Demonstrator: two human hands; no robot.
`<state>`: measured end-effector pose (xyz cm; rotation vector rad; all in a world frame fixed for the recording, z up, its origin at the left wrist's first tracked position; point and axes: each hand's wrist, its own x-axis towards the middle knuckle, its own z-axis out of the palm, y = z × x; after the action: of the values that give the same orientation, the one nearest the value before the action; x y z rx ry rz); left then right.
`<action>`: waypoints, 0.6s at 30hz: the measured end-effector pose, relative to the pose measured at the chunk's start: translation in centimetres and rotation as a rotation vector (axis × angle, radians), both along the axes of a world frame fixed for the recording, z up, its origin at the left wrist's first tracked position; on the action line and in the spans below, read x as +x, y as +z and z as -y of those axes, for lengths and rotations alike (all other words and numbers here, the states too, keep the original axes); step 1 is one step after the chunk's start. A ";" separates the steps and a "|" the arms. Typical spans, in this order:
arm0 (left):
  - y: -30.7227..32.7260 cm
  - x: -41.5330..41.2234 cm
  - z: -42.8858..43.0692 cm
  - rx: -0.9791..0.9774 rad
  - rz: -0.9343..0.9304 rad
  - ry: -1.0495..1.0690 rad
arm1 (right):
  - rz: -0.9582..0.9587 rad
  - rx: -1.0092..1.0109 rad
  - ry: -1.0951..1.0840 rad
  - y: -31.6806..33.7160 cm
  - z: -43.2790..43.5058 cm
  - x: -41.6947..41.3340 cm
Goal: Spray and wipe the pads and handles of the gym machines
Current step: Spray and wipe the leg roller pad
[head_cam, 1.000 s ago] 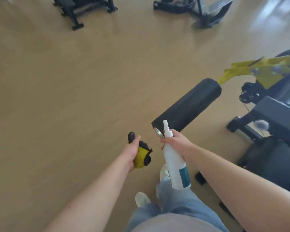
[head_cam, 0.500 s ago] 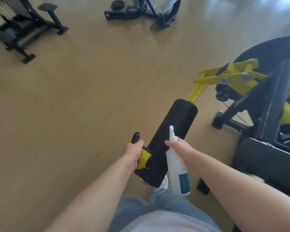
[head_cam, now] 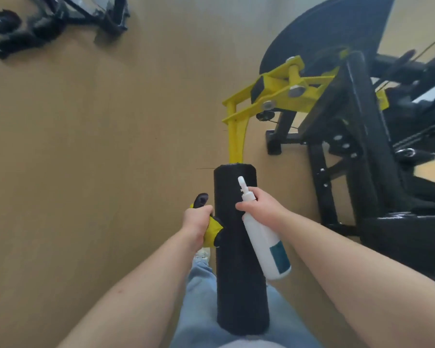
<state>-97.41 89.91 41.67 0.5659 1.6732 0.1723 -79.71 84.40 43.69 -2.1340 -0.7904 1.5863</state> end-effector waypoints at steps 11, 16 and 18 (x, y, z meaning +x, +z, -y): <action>-1.4 0.3 -7.4 -0.035 0.087 -0.287 | -0.073 -0.119 -0.343 -1.5 -1.7 -3.6; -1.0 -0.5 -6.8 -0.024 0.052 -0.390 | -0.062 -0.147 -0.378 -0.5 1.5 -5.4; -0.7 -0.8 -6.3 -0.030 0.054 -0.410 | -0.148 -0.165 -0.398 0.0 3.0 -6.0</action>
<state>-98.18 96.23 41.01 0.8593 1.4716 -0.1342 -85.68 81.36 43.68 -2.0877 -0.1750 1.6089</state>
